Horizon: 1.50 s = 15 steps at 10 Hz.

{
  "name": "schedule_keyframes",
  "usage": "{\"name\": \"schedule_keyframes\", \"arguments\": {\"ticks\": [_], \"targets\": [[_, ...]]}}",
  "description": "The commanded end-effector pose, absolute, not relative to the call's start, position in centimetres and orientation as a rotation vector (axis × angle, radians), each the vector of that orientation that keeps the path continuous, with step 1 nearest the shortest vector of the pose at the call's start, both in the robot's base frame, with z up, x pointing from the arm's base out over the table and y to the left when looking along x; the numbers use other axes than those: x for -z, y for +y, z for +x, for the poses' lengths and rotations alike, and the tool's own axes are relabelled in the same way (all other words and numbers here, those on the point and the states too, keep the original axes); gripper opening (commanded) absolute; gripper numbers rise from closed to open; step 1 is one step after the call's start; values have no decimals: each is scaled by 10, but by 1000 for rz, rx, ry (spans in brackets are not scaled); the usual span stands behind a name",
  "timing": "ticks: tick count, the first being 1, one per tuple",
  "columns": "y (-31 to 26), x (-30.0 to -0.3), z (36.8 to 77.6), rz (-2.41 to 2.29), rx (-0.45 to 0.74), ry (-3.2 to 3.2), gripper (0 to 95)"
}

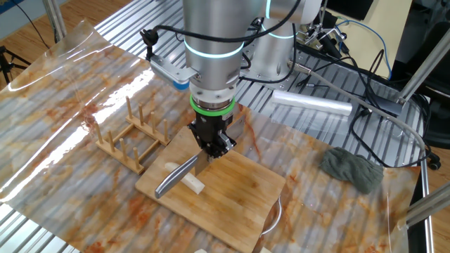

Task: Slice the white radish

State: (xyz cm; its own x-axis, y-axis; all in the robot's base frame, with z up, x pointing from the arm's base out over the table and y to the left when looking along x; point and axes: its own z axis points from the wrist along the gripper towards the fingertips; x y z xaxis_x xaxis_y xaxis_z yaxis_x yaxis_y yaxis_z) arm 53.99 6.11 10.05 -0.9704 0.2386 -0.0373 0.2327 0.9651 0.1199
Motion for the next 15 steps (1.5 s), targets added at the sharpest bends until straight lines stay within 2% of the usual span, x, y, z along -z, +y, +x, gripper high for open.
{"name": "schedule_keyframes", "arguments": {"ticks": [1, 4, 8, 15], "targets": [[60, -102, 538, 326, -174, 3067, 0], [60, -102, 538, 147, -174, 3101, 0], [60, -102, 538, 133, -181, 3117, 0], [90, -56, 547, 154, -188, 3062, 0]]}}
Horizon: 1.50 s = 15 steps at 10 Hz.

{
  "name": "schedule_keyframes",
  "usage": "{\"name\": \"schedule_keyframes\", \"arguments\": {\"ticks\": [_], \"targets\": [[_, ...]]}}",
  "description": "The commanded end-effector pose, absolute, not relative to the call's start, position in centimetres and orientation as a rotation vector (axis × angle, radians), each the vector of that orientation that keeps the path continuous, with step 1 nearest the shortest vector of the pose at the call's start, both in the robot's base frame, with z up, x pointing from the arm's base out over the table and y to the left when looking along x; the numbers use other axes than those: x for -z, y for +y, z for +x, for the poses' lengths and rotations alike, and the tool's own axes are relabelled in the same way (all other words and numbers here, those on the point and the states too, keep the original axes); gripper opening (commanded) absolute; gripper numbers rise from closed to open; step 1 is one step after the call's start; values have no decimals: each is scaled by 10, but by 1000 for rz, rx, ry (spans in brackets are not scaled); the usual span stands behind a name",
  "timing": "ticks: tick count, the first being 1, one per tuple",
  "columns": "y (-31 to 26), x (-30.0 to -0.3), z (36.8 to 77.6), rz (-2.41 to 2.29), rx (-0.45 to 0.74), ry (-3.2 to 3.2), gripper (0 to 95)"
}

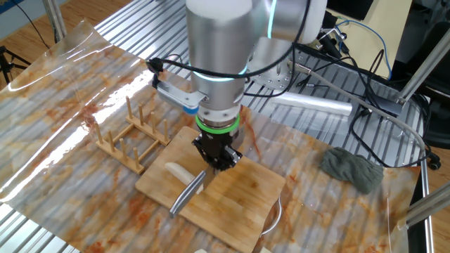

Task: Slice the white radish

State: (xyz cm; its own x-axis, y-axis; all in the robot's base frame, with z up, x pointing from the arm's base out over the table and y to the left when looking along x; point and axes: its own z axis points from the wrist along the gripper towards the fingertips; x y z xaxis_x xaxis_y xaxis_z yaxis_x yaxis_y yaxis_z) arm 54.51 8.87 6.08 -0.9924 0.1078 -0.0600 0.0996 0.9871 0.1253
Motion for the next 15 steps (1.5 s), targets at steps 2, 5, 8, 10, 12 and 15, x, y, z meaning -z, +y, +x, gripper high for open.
{"name": "schedule_keyframes", "arguments": {"ticks": [2, 5, 8, 10, 12, 15], "targets": [[93, -49, 548, 152, -184, 3056, 0], [95, -41, 551, 152, -184, 3050, 0], [95, -37, 553, 154, -181, 3041, 0], [97, -36, 553, 155, -180, 3044, 0], [97, -37, 554, 154, -177, 3047, 0], [95, -51, 552, 182, -180, 3050, 0]]}}
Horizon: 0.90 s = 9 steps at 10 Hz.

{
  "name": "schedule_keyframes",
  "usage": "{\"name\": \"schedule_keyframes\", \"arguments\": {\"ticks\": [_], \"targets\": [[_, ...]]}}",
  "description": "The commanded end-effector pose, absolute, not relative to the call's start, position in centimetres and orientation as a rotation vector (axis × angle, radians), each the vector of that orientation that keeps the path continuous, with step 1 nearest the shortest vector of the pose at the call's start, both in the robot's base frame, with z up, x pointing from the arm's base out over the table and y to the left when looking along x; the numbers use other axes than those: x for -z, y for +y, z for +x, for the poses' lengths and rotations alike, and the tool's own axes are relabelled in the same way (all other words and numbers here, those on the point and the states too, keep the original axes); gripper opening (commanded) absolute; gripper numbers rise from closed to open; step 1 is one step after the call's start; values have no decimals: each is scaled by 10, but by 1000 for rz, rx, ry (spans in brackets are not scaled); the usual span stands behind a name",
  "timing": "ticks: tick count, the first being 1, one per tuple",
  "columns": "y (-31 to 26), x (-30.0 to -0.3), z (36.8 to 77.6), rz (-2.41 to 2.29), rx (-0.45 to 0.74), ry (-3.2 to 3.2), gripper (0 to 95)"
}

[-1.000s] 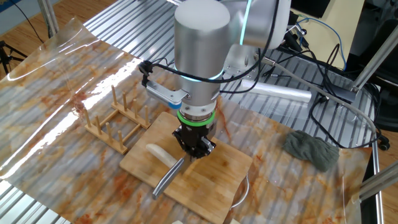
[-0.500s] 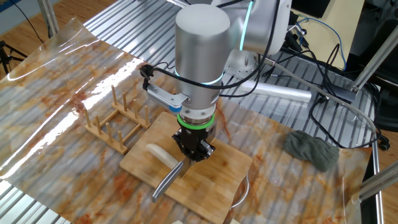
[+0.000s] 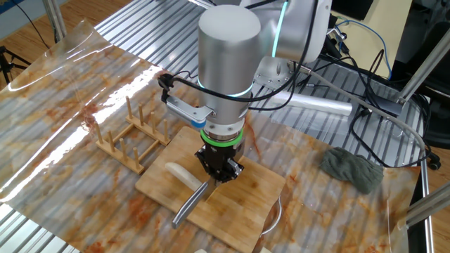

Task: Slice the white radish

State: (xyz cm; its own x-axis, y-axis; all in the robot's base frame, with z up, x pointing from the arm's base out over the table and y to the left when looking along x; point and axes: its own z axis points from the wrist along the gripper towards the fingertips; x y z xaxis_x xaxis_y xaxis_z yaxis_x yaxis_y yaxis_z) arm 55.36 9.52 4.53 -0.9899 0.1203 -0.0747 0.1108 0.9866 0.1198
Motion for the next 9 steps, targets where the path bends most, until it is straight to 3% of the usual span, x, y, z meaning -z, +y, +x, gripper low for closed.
{"name": "schedule_keyframes", "arguments": {"ticks": [1, 5, 9], "targets": [[93, -56, 552, 185, -178, 3051, 0], [76, -80, 550, 168, -168, 3057, 0], [58, -78, 553, 140, -163, 3055, 0]]}}
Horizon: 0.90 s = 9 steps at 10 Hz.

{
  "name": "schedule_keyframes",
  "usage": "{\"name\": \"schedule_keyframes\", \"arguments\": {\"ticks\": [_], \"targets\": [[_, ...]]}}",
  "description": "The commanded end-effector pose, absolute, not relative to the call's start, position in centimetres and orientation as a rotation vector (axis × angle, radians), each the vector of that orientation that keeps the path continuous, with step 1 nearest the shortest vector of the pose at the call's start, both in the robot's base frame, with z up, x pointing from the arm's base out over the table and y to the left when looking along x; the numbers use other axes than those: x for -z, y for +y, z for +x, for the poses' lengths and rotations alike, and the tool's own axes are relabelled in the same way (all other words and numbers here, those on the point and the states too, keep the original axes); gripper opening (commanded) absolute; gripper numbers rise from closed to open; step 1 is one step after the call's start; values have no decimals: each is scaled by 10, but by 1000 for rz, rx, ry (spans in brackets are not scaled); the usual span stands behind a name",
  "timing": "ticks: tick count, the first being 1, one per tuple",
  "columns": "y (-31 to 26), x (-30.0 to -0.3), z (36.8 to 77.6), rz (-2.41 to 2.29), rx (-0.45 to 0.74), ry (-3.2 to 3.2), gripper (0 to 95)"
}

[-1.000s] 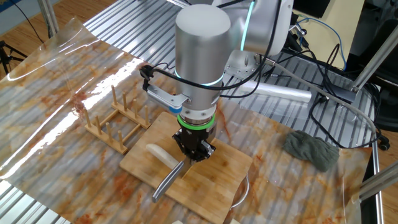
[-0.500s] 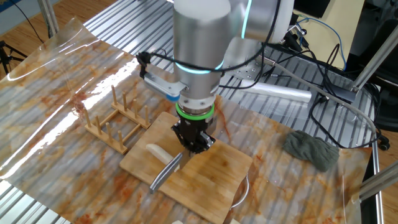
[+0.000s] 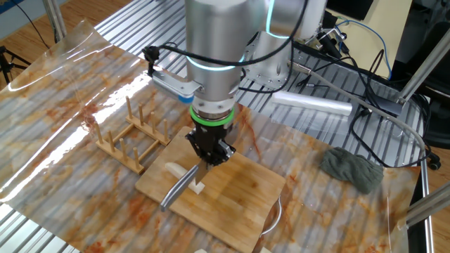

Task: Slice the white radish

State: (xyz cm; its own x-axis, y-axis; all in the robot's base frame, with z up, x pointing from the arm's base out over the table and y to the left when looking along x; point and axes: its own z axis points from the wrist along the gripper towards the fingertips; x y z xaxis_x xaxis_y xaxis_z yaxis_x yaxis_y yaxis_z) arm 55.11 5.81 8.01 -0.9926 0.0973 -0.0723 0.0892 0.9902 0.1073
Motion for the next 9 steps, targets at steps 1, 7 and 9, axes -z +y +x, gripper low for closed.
{"name": "schedule_keyframes", "arguments": {"ticks": [1, 7, 9], "targets": [[57, -78, 553, 140, -162, 3055, 0], [57, -77, 561, 96, -122, 3059, 0], [57, -75, 562, 99, -121, 3060, 0]]}}
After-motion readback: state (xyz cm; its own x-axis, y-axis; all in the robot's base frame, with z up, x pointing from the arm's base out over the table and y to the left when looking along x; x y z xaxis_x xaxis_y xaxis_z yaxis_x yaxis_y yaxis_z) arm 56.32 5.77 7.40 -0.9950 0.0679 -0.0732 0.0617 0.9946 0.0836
